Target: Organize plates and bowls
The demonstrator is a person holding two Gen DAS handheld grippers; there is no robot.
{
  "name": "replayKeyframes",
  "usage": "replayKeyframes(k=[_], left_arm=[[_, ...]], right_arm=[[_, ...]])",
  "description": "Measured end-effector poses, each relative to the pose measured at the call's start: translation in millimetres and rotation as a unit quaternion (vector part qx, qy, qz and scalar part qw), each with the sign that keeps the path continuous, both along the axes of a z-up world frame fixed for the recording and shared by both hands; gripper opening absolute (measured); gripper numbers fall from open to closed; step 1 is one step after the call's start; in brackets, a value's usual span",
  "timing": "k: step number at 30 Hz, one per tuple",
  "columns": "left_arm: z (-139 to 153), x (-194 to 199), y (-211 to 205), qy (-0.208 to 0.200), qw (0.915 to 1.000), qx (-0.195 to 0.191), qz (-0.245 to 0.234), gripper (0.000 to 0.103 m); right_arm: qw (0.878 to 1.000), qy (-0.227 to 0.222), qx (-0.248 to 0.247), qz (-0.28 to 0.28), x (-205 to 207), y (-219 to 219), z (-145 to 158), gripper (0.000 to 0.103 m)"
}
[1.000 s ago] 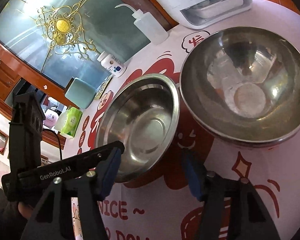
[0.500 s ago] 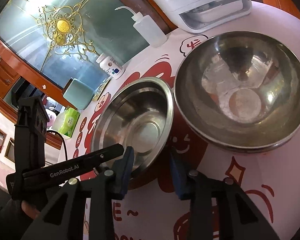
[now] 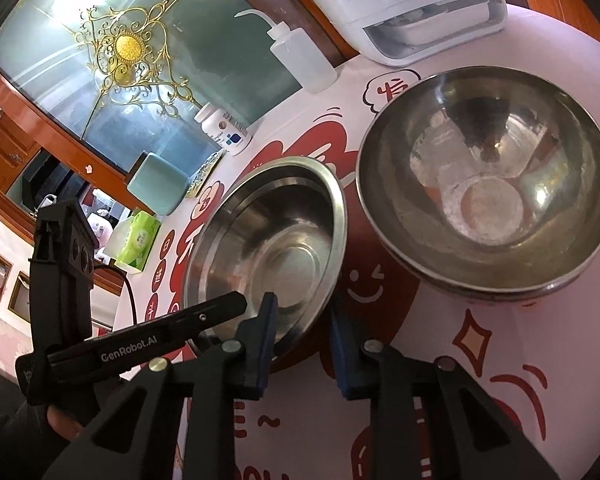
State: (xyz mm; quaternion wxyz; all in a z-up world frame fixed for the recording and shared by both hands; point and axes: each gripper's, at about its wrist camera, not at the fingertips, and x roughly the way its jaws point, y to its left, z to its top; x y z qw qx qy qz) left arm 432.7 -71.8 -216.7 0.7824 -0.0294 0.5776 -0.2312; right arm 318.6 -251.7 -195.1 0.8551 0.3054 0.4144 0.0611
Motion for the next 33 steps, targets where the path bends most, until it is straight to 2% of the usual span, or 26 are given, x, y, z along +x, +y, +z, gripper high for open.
replayKeyframes(k=[6, 12, 33], left_arm=[[11.3, -12.7, 9.7, -0.006, 0.9999, 0.001, 0.010, 0.022], [34.3, -30.7, 22.0, -0.022, 0.9996, 0.000, 0.015, 0.023], [105.2, -123.3, 71.2, -0.069, 0.9970, -0.012, 0.033, 0.025]], right_arm=[[1.000, -0.006, -0.001, 0.004, -7.7, 5.4, 11.0, 0.022], [1.000, -0.021, -0.011, 0.012, -19.5, 14.9, 29.4, 0.021], [0.996, -0.066, -0.038, 0.039, -96.0, 62.9, 94.7, 0.021]])
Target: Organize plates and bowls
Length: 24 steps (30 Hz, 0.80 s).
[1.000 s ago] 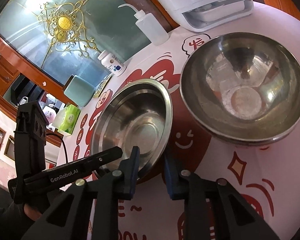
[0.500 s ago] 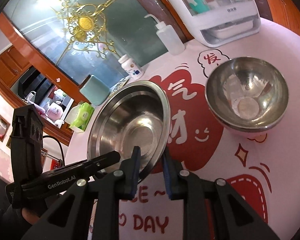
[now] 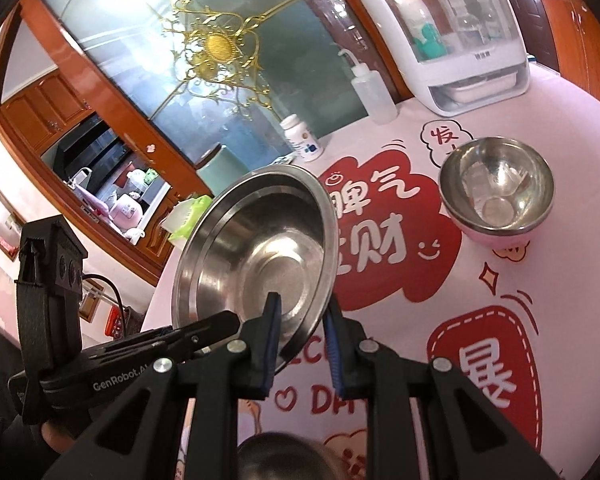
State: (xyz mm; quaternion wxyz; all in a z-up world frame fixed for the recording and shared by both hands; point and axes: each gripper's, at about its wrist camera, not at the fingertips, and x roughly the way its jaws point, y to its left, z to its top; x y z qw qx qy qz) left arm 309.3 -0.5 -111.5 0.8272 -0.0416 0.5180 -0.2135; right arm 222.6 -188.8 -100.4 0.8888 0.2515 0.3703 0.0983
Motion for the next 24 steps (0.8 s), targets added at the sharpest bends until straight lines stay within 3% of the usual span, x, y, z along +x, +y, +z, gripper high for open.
replayKeyframes(k=[12, 24], left_arm=[[24.7, -56.2, 36.2, -0.007, 1.0000, -0.003, 0.001, 0.025], [32.4, -123.5, 68.8, -0.004, 1.0000, 0.007, -0.002, 0.025]], right_arm=[[1.000, -0.003, -0.012, 0.004, -55.7, 38.4, 21.3, 0.021], [1.000, 0.026, -0.005, 0.010, -119.1, 72.6, 12.5, 0.021]])
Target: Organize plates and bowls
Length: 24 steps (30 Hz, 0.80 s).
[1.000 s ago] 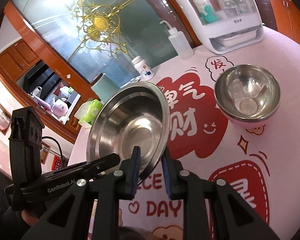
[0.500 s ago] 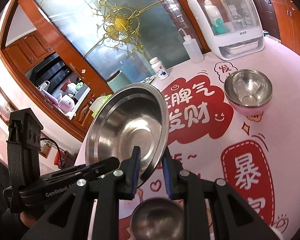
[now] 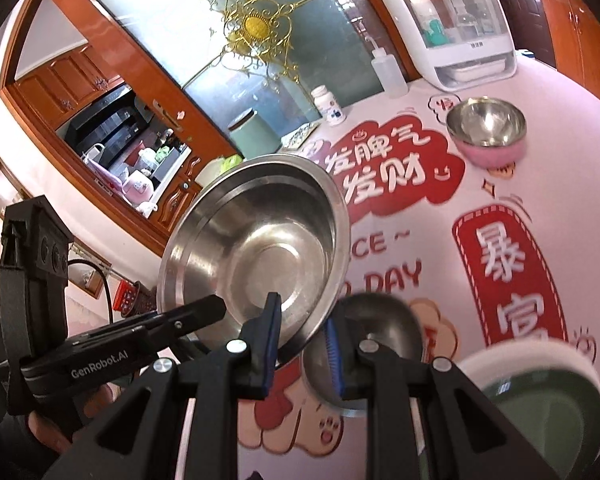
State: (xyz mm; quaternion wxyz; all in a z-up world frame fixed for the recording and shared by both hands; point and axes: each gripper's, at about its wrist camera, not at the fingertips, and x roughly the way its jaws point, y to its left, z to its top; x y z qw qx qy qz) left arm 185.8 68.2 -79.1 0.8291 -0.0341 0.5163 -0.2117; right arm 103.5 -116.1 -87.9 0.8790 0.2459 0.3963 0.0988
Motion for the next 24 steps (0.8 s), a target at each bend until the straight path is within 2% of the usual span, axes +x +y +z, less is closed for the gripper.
replayKeyframes(k=[13, 24], left_arm=[[-7.3, -70.8, 19.0, 0.017, 0.9996, 0.019, -0.012, 0.025], [-30.2, -116.8, 29.8, 0.052, 0.9980, 0.030, -0.017, 0.026]], right_arm=[[0.999, 0.031, 0.006, 0.010, -64.7, 22.5, -10.9, 0.021], [0.997, 0.073, 0.010, 0.014, -103.4, 34.9, -28.6, 0.021]])
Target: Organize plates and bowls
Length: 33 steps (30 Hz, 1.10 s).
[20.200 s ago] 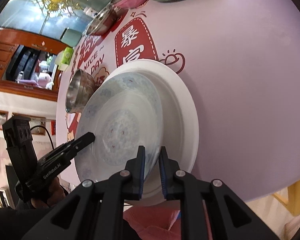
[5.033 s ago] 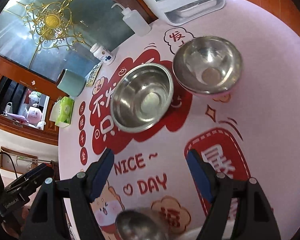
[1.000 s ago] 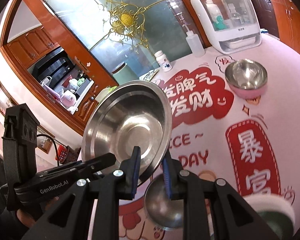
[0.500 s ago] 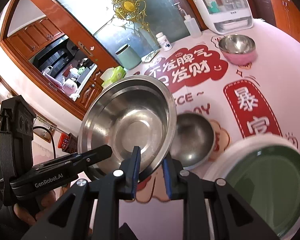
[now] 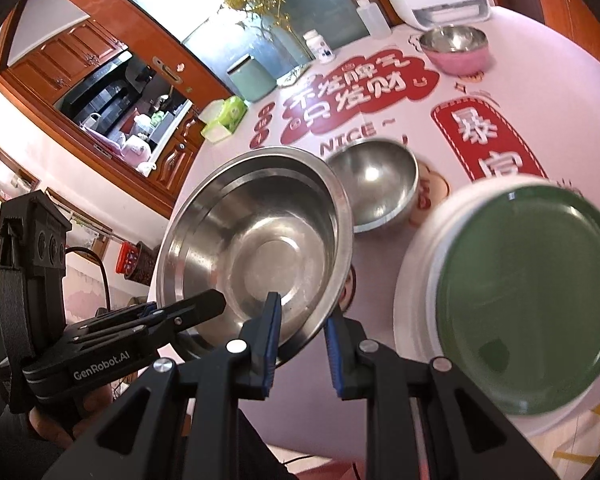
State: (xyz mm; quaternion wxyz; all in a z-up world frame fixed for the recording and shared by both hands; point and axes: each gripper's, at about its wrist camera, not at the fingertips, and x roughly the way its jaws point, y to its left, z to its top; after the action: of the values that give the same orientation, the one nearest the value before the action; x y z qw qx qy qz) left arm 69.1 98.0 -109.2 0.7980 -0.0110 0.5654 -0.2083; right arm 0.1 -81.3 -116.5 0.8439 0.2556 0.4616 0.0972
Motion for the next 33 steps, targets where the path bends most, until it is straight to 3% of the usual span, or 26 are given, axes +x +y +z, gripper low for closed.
replayKeyframes(k=[20, 33], left_arm=[[-56.9, -34.7, 0.7, 0.076, 0.9967, 0.025, -0.010, 0.026], [-68.1, -31.3, -7.0, 0.079, 0.9962, 0.031, -0.021, 0.029]], right_arm=[[0.994, 0.111, -0.022, 0.003, -24.7, 14.2, -49.6, 0.021], [0.989, 0.139, -0.051, 0.001, -13.9, 20.6, -58.9, 0.024]])
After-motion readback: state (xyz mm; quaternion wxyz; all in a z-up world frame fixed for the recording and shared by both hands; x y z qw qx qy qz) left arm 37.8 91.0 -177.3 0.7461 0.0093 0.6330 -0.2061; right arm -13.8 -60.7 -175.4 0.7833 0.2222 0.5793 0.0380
